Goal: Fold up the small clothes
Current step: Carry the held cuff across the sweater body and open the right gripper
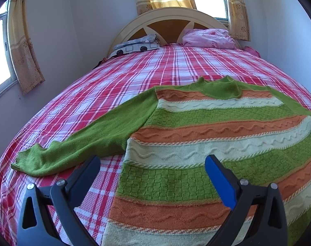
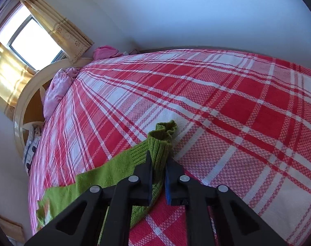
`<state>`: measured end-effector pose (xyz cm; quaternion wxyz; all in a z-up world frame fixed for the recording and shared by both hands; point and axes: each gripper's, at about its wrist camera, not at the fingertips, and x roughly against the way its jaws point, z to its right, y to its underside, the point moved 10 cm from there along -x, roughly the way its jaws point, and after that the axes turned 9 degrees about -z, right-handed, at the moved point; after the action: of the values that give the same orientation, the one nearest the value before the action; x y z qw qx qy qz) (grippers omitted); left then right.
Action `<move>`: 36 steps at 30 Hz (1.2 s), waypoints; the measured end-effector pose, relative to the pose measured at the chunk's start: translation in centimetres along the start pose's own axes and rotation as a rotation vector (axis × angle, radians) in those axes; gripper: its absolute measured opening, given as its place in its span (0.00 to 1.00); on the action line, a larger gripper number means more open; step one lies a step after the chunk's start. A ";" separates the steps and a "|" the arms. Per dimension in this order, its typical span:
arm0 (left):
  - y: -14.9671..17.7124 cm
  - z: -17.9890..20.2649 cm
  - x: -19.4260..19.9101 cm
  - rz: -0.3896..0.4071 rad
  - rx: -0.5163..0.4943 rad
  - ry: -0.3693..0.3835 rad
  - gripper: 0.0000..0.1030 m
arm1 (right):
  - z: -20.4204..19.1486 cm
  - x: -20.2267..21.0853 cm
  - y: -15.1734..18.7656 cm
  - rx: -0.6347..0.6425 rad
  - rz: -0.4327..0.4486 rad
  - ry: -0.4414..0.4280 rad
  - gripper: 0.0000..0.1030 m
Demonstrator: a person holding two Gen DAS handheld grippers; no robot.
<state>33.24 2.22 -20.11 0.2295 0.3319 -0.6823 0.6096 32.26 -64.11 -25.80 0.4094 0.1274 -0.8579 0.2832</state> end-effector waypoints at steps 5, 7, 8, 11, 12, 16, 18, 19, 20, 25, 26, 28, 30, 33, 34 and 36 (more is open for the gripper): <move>-0.2 0.1 0.6 0.007 -0.010 0.010 1.00 | -2.9 1.1 -0.4 0.073 0.018 -0.013 0.07; -0.4 0.0 1.1 0.014 -0.012 0.012 1.00 | -4.9 1.7 -0.4 0.108 0.023 -0.030 0.07; -0.5 -0.2 1.3 0.018 -0.009 0.014 1.00 | -6.3 2.1 -0.5 0.136 0.027 -0.038 0.07; -0.7 -0.9 1.8 0.025 0.009 0.017 1.00 | -10.6 3.0 -0.1 0.227 0.032 -0.061 0.07; -0.7 -1.2 1.9 0.024 0.012 0.017 1.00 | -12.2 3.3 0.2 0.257 0.035 -0.070 0.07; -0.8 -1.9 1.9 0.022 0.009 0.001 1.00 | -18.3 4.6 1.6 0.363 0.043 -0.116 0.07; -0.6 -2.3 1.9 0.020 0.014 -0.003 1.00 | -20.4 4.8 2.3 0.395 0.040 -0.132 0.07; -0.6 -2.5 1.8 0.018 0.015 -0.005 1.00 | -21.4 4.8 2.7 0.408 0.036 -0.141 0.07; -0.5 -2.7 1.8 0.015 0.017 -0.005 1.00 | -22.7 4.8 3.2 0.425 0.030 -0.152 0.07; -0.2 -3.7 1.8 0.012 0.036 -0.006 1.00 | -28.0 5.5 5.5 0.507 0.023 -0.199 0.07; -0.2 -3.8 1.9 0.014 0.040 -0.008 1.00 | -29.4 5.8 6.1 0.532 0.027 -0.209 0.07; -0.2 -4.2 2.0 0.019 0.047 -0.009 1.00 | -31.8 6.5 7.2 0.573 0.031 -0.233 0.07; -0.1 -4.4 2.0 0.020 0.048 -0.008 1.00 | -34.7 7.4 8.6 0.627 0.043 -0.256 0.07; 0.0 -5.0 2.0 0.020 0.054 -0.006 1.00 | -37.8 8.3 10.5 0.692 0.048 -0.285 0.07; 0.1 -5.2 2.0 0.019 0.058 -0.006 1.00 | -39.2 8.6 11.5 0.720 0.047 -0.299 0.07; 0.2 -5.7 1.9 0.019 0.065 -0.009 1.00 | -40.8 9.1 12.8 0.755 0.050 -0.314 0.07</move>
<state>31.29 7.52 -17.96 0.2096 0.3355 -0.6662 0.6322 46.45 -29.58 -3.03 0.1907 0.2896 -0.7485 0.5652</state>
